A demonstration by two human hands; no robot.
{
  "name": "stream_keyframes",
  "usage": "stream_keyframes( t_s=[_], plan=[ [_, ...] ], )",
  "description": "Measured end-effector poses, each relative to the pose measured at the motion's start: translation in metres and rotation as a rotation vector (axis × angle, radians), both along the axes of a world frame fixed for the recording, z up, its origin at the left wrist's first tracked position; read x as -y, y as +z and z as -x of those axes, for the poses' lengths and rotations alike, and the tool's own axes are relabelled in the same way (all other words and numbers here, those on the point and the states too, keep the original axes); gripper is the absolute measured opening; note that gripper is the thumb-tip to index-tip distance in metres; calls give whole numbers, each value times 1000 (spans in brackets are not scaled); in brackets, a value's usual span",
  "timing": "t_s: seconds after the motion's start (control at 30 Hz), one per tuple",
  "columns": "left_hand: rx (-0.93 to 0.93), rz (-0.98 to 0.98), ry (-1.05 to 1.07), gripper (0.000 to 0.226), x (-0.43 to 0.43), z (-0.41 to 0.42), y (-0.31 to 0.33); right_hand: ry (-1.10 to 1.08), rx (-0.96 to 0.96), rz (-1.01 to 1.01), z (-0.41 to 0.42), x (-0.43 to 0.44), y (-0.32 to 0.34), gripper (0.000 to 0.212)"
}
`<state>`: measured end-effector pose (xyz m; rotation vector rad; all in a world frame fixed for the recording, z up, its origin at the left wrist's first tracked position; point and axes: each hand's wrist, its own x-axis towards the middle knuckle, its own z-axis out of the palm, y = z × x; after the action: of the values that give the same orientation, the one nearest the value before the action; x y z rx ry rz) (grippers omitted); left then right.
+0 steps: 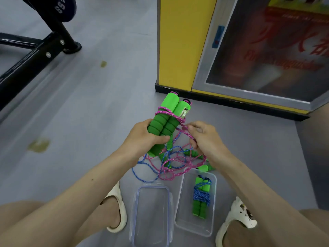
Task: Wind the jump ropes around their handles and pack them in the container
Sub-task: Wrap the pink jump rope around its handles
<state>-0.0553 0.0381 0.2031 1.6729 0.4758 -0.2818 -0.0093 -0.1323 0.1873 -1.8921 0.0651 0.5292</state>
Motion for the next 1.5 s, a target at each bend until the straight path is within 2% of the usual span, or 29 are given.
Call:
stream_keyframes(
  t_s=[0.1, 0.13, 0.2, 0.27, 0.37, 0.4, 0.53, 0.7, 0.83, 1.0, 1.17, 1.3, 1.37, 1.5],
  plan=[
    [-5, 31, -19, 27, 6, 0, -1, 120, 86, 11, 2, 10, 4, 9],
    [-3, 35, -32, 27, 9, 0, -2, 129, 110, 34, 2, 14, 3, 12],
    [13, 24, -64, 27, 15, 2, -5, 83, 125, 77, 1, 22, -1, 19],
    [28, -2, -94, 29, 19, 2, -6, 13, 109, 95, 0, 29, 0, 17],
    [43, -61, -99, 29, 25, 0, -10, -19, 56, 54, 2, 34, 1, 17],
    [68, -133, -97, 28, 27, -1, -12, -6, 23, 31, 4, 35, 1, 20],
    [199, -617, -162, 37, 38, -2, -11, 37, -67, -11, 7, 34, 4, 31],
    [290, -1021, -207, 47, 47, -1, -8, 27, -122, -84, 8, 32, 7, 16],
    [309, -1208, -244, 49, 50, 2, -10, -3, -145, -123, 8, 30, 5, 10],
    [309, -1420, -309, 68, 54, 5, -10, -58, -287, -329, 9, 28, 7, 17],
    [265, -1616, -420, 83, 55, 9, -8, -2, -324, -415, 12, 19, 8, 21],
    [494, -1673, -328, 63, 53, 6, -25, -74, -383, -533, 12, 15, 5, 21],
    [540, -1665, -295, 73, 56, 8, -24, -73, -372, -521, 9, 17, 6, 21],
    [571, -1634, -225, 79, 54, 10, -33, 5, -274, -425, 10, 19, 10, 20]
  ],
)
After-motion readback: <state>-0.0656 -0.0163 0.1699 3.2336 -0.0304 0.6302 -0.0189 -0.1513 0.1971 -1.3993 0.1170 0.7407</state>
